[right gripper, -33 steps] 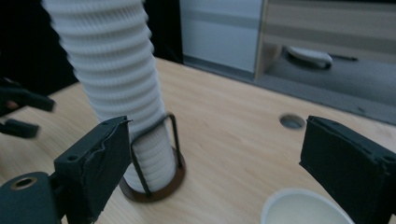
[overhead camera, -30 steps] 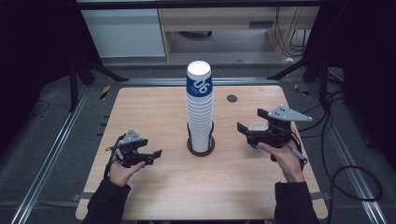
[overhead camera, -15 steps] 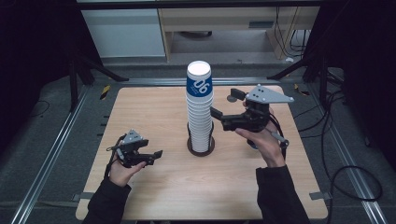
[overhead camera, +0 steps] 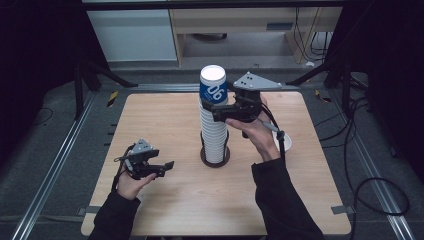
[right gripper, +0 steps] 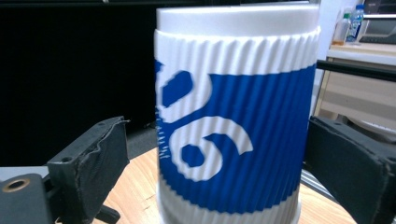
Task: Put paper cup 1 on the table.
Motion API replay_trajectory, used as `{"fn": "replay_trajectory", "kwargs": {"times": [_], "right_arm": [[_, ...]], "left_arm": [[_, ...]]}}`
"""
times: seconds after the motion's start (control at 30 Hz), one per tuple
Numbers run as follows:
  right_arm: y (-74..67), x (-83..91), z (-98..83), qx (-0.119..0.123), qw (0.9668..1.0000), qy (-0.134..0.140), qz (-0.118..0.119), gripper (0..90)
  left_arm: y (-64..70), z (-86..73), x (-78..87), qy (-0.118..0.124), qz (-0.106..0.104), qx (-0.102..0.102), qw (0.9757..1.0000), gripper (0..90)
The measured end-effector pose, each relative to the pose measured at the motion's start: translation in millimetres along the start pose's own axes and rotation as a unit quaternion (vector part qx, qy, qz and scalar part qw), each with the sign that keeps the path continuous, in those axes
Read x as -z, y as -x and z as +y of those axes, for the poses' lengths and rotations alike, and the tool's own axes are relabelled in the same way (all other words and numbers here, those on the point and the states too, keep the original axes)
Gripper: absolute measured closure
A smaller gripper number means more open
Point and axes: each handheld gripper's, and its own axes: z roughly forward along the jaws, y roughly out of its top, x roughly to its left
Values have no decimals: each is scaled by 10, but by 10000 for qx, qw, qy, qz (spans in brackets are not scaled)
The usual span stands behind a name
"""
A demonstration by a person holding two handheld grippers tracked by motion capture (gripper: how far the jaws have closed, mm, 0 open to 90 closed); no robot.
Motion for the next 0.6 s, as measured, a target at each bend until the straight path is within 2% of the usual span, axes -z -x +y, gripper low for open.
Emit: {"fn": "replay_trajectory", "kwargs": {"times": [0.37, 0.53, 0.6], "right_arm": [[29, -184, -40, 17, 9997, -201, -150, 93], [22, -221, -57, 49, 9994, -233, -253, 142], [25, -226, -60, -15, 9994, -270, -228, 165]], "left_arm": [[0, -2, -5, -7, -3, -6, 10000, 205], [0, -3, -6, -11, -8, -11, 10000, 205], [0, -3, -5, -9, -8, -12, 10000, 205]]}}
